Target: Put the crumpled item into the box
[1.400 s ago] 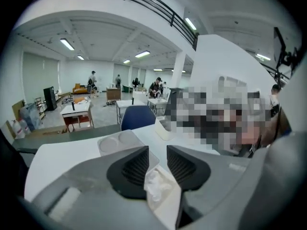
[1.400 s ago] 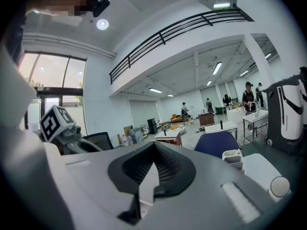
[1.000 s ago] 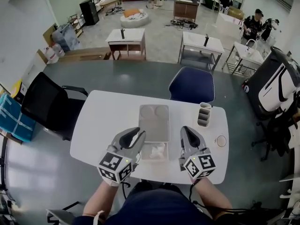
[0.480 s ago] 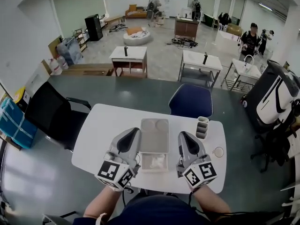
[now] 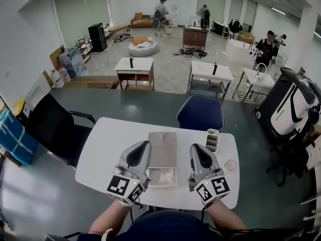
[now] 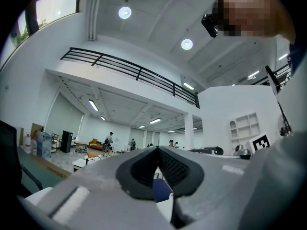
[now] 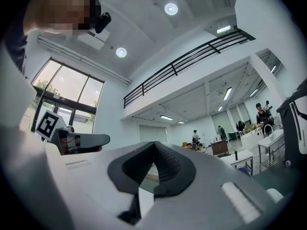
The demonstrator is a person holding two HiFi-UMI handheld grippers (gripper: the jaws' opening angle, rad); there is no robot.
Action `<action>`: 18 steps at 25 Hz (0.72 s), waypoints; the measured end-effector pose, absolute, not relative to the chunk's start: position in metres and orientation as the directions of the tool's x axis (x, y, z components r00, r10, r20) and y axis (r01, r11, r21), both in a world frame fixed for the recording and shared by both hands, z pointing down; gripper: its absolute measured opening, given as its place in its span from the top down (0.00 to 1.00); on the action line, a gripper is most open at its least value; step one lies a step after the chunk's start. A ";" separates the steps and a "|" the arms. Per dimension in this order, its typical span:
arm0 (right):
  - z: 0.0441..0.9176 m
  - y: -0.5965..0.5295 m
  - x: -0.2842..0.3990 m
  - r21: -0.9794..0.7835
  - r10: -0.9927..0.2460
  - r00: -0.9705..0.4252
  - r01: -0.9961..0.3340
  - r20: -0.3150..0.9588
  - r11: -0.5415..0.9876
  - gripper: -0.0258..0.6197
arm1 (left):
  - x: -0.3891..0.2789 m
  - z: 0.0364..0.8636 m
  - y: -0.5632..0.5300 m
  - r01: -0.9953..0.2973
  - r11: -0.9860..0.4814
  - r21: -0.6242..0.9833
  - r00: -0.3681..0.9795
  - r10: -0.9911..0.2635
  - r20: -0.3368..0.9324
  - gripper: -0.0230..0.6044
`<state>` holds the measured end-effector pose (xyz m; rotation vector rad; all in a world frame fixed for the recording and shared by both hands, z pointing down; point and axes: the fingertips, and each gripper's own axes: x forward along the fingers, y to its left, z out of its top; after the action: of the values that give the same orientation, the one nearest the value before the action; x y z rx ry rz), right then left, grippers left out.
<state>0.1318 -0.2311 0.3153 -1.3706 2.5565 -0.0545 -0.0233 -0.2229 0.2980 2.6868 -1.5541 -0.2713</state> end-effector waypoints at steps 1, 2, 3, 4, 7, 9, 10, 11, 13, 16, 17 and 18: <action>0.316 -0.231 0.133 -0.148 -0.827 -0.529 -0.817 -0.192 0.557 0.96 | -0.023 0.299 -0.223 -0.857 -0.504 0.107 0.490 -0.861 -0.136 0.96; 0.317 -0.231 0.133 -0.150 -0.829 -0.526 -0.818 -0.191 0.555 0.96 | -0.022 0.301 -0.224 -0.855 -0.508 0.105 0.494 -0.859 -0.134 0.96; 0.319 -0.230 0.133 -0.153 -0.830 -0.525 -0.819 -0.188 0.553 0.96 | -0.022 0.303 -0.225 -0.853 -0.511 0.104 0.498 -0.857 -0.129 0.96; 0.322 -0.229 0.132 -0.156 -0.831 -0.525 -0.819 -0.185 0.552 0.96 | -0.021 0.307 -0.225 -0.851 -0.515 0.105 0.503 -0.856 -0.122 0.96; 0.330 -0.227 0.130 -0.163 -0.830 -0.531 -0.815 -0.171 0.556 0.96 | -0.017 0.321 -0.226 -0.846 -0.521 0.115 0.512 -0.854 -0.097 0.96; 0.333 -0.226 0.129 -0.167 -0.829 -0.535 -0.813 -0.164 0.558 0.96 | -0.016 0.327 -0.227 -0.847 -0.516 0.127 0.510 -0.857 -0.080 0.96; 0.334 -0.226 0.129 -0.170 -0.829 -0.535 -0.813 -0.162 0.557 0.96 | -0.016 0.329 -0.228 -0.848 -0.513 0.133 0.507 -0.859 -0.073 0.96; 0.334 -0.227 0.129 -0.172 -0.830 -0.534 -0.813 -0.159 0.556 0.96 | -0.016 0.330 -0.229 -0.849 -0.510 0.139 0.506 -0.860 -0.069 0.96; 0.335 -0.229 0.130 -0.179 -0.833 -0.530 -0.815 -0.158 0.552 0.96 | -0.017 0.331 -0.231 -0.849 -0.508 0.145 0.504 -0.861 -0.066 0.96; 0.336 -0.235 0.133 -0.190 -0.838 -0.522 -0.817 -0.157 0.544 0.96 | -0.018 0.331 -0.234 -0.850 -0.506 0.144 0.502 -0.862 -0.070 0.96; 0.337 -0.237 0.134 -0.193 -0.840 -0.520 -0.818 -0.157 0.543 0.96 | -0.018 0.331 -0.235 -0.851 -0.505 0.144 0.500 -0.863 -0.070 0.96; 0.337 -0.238 0.134 -0.195 -0.840 -0.519 -0.818 -0.158 0.541 0.96 | -0.019 0.331 -0.236 -0.852 -0.503 0.144 0.499 -0.864 -0.071 0.96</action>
<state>0.1338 -0.2383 0.3371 -1.3946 2.5467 -0.1411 -0.0192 -0.2365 0.3310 2.6406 -1.5157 -0.2037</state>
